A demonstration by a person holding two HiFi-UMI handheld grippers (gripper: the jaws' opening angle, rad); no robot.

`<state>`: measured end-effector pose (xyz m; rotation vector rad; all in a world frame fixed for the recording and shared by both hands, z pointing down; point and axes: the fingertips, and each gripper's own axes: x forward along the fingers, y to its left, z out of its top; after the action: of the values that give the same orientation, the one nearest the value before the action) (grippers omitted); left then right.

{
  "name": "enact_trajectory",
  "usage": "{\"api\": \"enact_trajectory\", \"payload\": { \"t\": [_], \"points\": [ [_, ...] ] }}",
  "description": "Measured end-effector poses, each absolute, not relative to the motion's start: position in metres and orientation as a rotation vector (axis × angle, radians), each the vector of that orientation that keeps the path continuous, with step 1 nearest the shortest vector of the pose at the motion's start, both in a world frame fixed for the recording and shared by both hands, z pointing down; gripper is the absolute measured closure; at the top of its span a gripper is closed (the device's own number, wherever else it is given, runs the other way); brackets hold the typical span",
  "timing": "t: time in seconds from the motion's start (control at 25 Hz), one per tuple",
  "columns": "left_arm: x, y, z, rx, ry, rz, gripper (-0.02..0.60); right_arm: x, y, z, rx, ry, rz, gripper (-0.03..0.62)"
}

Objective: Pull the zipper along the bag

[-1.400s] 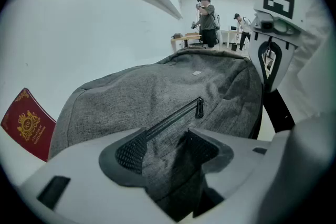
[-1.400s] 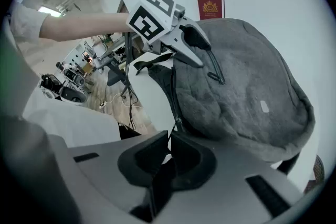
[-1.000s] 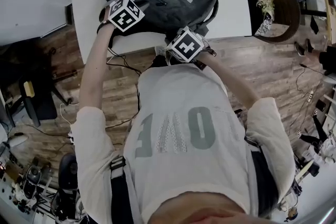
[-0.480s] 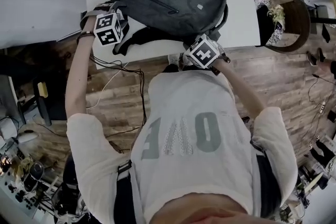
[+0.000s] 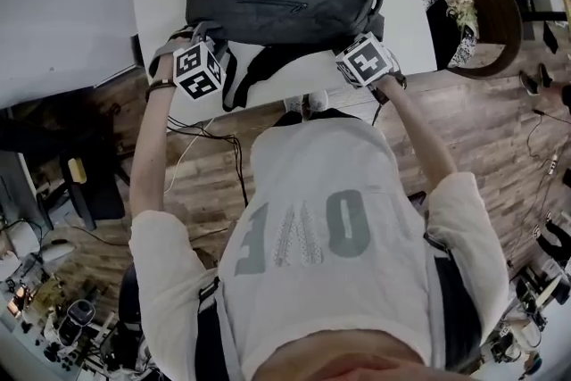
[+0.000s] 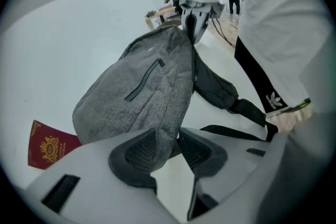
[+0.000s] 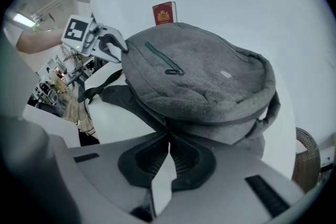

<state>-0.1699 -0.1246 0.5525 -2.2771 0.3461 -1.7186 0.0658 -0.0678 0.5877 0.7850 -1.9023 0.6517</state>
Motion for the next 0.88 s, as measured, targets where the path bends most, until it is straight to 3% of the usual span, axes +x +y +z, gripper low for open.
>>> {"api": "enact_trajectory", "payload": {
  "t": [0.2, 0.36, 0.56, 0.88],
  "points": [
    [-0.134, -0.112, 0.550, -2.445, 0.345, -1.588, 0.437, 0.113, -0.123, 0.595, 0.915, -1.827, 0.612, 0.563],
    [-0.113, -0.103, 0.555, -2.493, 0.318, -1.625, 0.361, 0.130, -0.157, 0.598, 0.922, -1.759, 0.542, 0.563],
    [-0.105, -0.108, 0.557, -2.491, 0.392, -1.639, 0.360, 0.122, -0.168, 0.584, 0.857, -1.767, 0.356, 0.566],
    [-0.106, -0.112, 0.556, -2.535, 0.430, -1.608, 0.360, 0.106, -0.139, 0.594, 0.851, -1.821, 0.497, 0.565]
  ]
}}
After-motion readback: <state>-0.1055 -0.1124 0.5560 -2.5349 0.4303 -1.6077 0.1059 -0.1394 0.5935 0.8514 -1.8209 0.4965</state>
